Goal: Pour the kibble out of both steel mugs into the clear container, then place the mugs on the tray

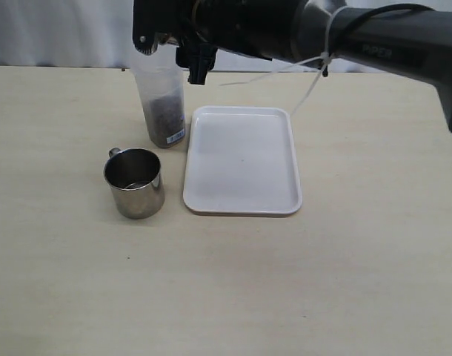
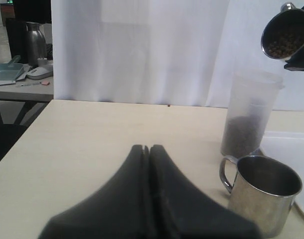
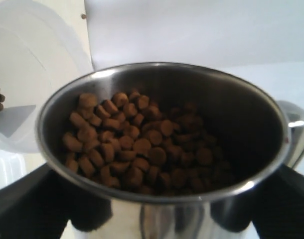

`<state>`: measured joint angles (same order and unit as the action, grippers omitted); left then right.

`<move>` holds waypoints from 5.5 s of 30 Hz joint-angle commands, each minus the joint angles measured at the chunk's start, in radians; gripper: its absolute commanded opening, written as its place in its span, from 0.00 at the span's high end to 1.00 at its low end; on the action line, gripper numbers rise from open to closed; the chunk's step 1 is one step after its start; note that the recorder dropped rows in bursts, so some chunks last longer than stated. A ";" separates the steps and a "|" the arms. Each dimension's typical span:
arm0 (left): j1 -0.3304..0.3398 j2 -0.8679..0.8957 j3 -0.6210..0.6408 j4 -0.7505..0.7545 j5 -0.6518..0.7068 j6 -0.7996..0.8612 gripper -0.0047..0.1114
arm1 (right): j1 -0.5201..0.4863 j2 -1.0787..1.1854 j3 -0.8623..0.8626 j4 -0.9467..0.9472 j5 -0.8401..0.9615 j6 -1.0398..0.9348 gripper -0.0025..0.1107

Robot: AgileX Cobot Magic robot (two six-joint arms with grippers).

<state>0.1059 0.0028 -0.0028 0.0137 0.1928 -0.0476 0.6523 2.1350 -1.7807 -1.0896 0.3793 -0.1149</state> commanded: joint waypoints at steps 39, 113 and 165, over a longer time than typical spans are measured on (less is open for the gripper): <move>-0.004 -0.003 0.003 0.001 -0.006 -0.001 0.96 | 0.025 -0.005 -0.010 -0.263 0.013 0.024 0.94; -0.004 -0.003 0.003 0.001 -0.005 -0.001 0.96 | 0.025 0.031 -0.010 -0.579 0.014 0.023 0.94; -0.004 -0.003 0.003 0.001 -0.003 -0.001 0.96 | 0.025 0.063 -0.010 -0.655 0.021 -0.005 0.94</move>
<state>0.1059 0.0028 -0.0028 0.0137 0.1928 -0.0476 0.6769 2.2064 -1.7830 -1.7332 0.3896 -0.1092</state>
